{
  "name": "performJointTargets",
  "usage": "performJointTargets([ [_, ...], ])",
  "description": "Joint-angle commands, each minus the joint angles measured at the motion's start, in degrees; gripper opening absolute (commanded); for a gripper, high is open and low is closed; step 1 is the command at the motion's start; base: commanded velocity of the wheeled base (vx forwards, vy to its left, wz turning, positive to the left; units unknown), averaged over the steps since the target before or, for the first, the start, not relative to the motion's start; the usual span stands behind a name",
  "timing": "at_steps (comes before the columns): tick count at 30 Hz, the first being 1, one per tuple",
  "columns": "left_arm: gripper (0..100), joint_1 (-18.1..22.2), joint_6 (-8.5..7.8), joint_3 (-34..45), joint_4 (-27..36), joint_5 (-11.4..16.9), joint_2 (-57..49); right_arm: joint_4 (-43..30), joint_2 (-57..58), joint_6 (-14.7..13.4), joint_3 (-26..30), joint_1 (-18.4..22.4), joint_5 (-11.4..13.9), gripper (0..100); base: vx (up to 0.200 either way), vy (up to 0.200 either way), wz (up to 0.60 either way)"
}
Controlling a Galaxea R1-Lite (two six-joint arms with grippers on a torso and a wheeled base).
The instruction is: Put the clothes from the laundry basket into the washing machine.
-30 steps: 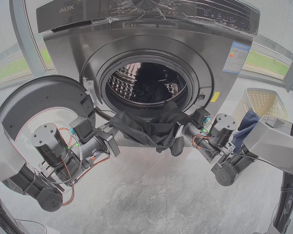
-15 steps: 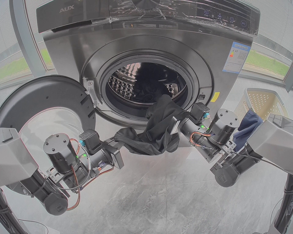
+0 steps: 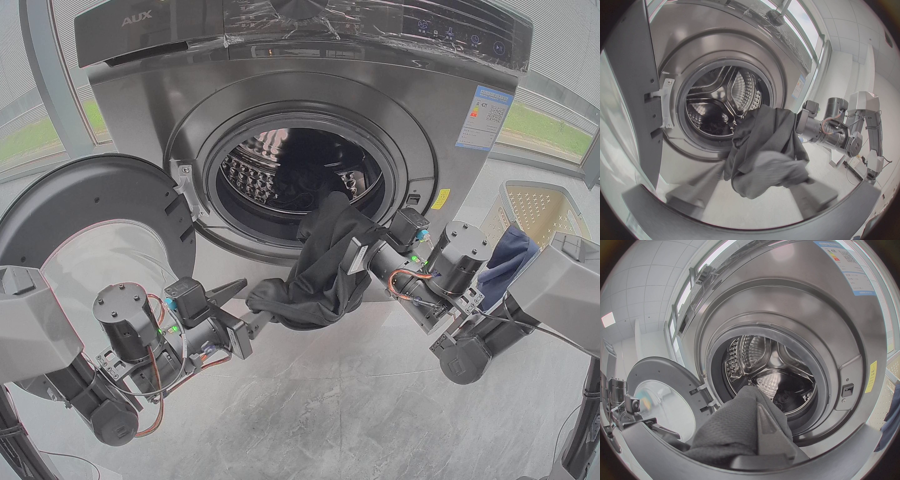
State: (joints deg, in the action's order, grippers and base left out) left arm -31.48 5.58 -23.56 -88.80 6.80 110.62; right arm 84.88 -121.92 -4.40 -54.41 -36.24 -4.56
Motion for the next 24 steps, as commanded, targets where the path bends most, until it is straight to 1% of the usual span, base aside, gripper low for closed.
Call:
performJointTargets([
  [1,100,-0.2,-0.49,4.2,-0.1,0.7,1.6,0.0,0.0,-0.1,-0.2,0.3,0.0,0,0.0,0.0,0.0],
  [3,100,-0.3,-2.33,6.4,-0.1,1.4,2.8,0.5,-0.2,-0.4,0.2,0.2,0.0,0,0.0,0.0,0.0],
  [4,100,-0.3,-2.95,7.0,-0.1,1.5,3.2,0.5,-0.2,-0.7,0.2,0.1,-0.1,0,0.0,0.0,0.0],
  [5,100,-0.3,-3.21,7.4,-0.1,1.6,3.5,0.5,-0.1,-0.9,0.2,0.1,-0.1,0,0.0,0.0,0.0],
  [11,100,-0.5,-3.65,10.6,0.0,2.0,4.0,0.4,0.0,-0.8,0.0,0.6,-0.1,0,0.0,0.0,0.0],
  [13,100,-0.9,-3.83,11.7,0.0,2.6,4.3,0.2,-0.1,-0.8,-0.4,0.7,-0.1,0,0.0,0.0,0.0],
  [15,100,-1.0,-4.97,12.5,0.0,3.1,4.9,0.1,-0.2,-0.8,-1.0,0.8,-0.1,0,0.0,0.0,0.0],
  [17,100,-1.1,-5.67,13.4,-0.1,3.1,5.1,0.0,-0.2,-0.8,-1.5,1.0,-0.1,0,0.0,0.0,0.0],
  [24,100,-1.3,-5.76,13.4,-0.1,3.3,5.2,-0.2,0.0,-0.8,-2.6,1.3,-0.1,0,0.0,0.0,0.0],
])
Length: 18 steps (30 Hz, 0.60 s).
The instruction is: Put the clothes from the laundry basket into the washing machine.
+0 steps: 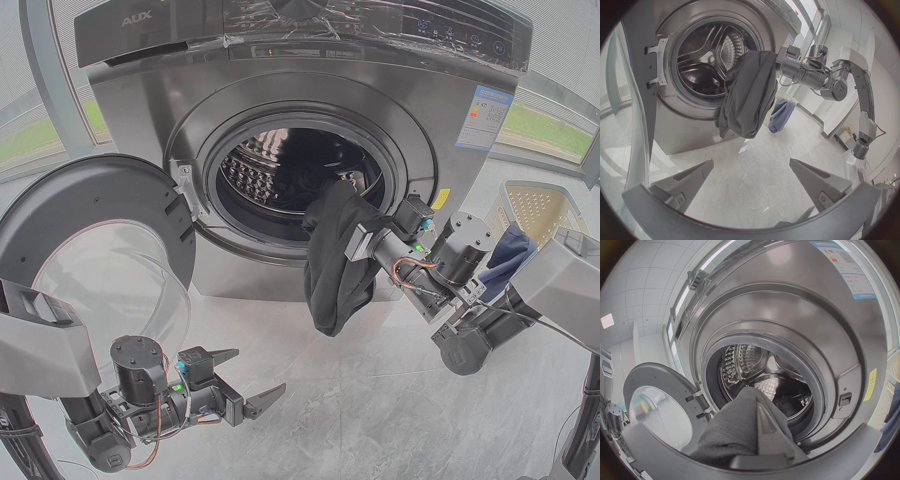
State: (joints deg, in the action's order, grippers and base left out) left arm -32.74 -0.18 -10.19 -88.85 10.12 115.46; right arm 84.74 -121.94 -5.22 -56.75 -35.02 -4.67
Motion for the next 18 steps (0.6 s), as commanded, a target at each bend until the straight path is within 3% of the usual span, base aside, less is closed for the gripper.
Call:
performJointTargets([
  [1,100,-0.3,0.01,-2.2,-0.1,-0.1,0.1,0.1,0.1,-0.1,0.3,-0.7,0.0,0,0.0,0.0,0.0],
  [5,100,-1.8,0.89,-6.7,0.0,-0.5,-0.2,0.0,0.2,0.1,1.4,-1.8,-1.0,0,0.0,0.0,0.0],
  [10,100,-3.5,1.33,-19.0,0.0,-0.5,3.6,0.0,-0.5,-0.1,1.7,-2.9,-1.8,0,0.0,0.0,0.0],
  [18,100,-4.3,2.2,-25.8,0.1,-0.5,7.1,0.0,-1.4,-0.1,1.6,-3.6,-1.8,0,0.0,0.0,0.0],
])
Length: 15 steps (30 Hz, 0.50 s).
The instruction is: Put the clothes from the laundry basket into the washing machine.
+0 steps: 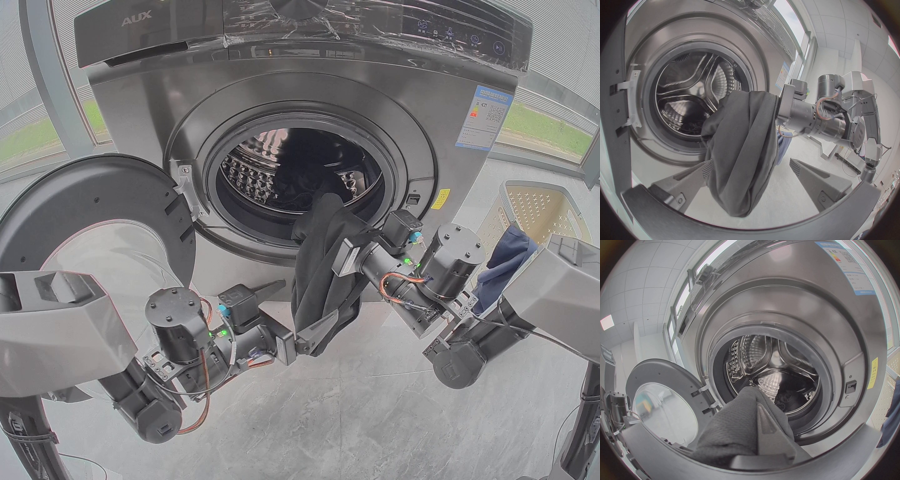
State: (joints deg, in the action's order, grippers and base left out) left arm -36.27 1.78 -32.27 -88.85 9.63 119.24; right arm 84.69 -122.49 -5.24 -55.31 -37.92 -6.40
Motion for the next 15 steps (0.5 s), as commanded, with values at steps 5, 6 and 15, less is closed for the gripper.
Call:
performJointTargets([
  [5,100,-0.9,0.24,-7.2,0.1,-0.2,6.5,0.0,-0.8,0.0,0.1,-1.1,-0.1,0,0.0,0.0,0.0],
  [6,100,-0.7,0.33,-9.0,0.1,-0.4,7.9,0.0,-0.7,0.0,0.3,-1.3,-0.1,0,0.0,0.0,0.0],
  [15,100,0.7,0.24,-14.9,0.2,-2.1,13.1,0.1,1.6,-0.1,3.0,-2.9,-0.2,0,0.0,0.0,0.0],
])
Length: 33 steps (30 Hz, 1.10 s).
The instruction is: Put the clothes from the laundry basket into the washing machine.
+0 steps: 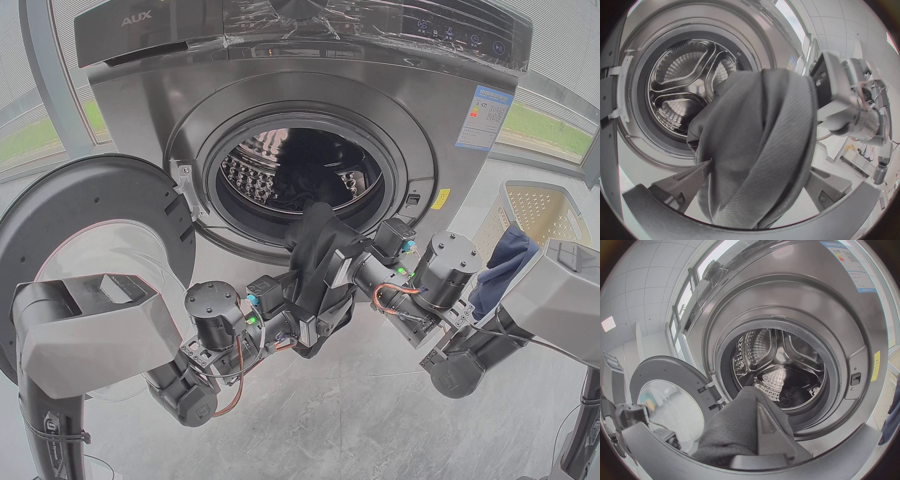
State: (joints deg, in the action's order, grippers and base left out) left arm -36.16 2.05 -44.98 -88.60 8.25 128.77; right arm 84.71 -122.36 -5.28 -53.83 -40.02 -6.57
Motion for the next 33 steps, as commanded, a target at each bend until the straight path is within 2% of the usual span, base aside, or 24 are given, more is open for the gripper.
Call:
performJointTargets([
  [1,100,0.6,-0.03,-2.7,0.0,-0.9,4.0,0.1,1.6,-0.1,2.0,-0.9,-0.1,0,0.0,0.0,0.0],
  [5,100,1.2,-0.03,-5.3,0.0,-2.2,5.4,0.1,3.0,-0.3,3.6,-1.4,-0.1,0,0.0,0.0,0.0],
  [21,100,1.6,-0.11,-9.9,0.3,-3.2,8.9,0.2,4.5,-0.7,7.0,-4.7,-0.2,0,0.0,0.0,0.0],
  [24,100,1.7,-0.03,-10.3,0.2,-3.2,9.0,0.2,4.7,-1.0,7.2,-5.0,-1.8,0,0.0,0.0,0.0],
  [29,100,1.6,-0.11,-10.5,0.1,-4.2,9.0,0.2,5.3,-1.2,7.6,-5.5,-2.0,0,0.0,0.0,0.0],
  [30,0,1.6,-0.11,-10.5,0.1,-4.3,9.0,0.2,5.3,-1.2,7.6,-5.5,-2.0,0,0.0,0.0,0.0],
  [33,0,1.6,0.15,-11.0,0.0,-4.4,9.1,0.2,5.4,-1.3,7.7,-5.4,-2.0,0,0.0,0.0,0.0],
])
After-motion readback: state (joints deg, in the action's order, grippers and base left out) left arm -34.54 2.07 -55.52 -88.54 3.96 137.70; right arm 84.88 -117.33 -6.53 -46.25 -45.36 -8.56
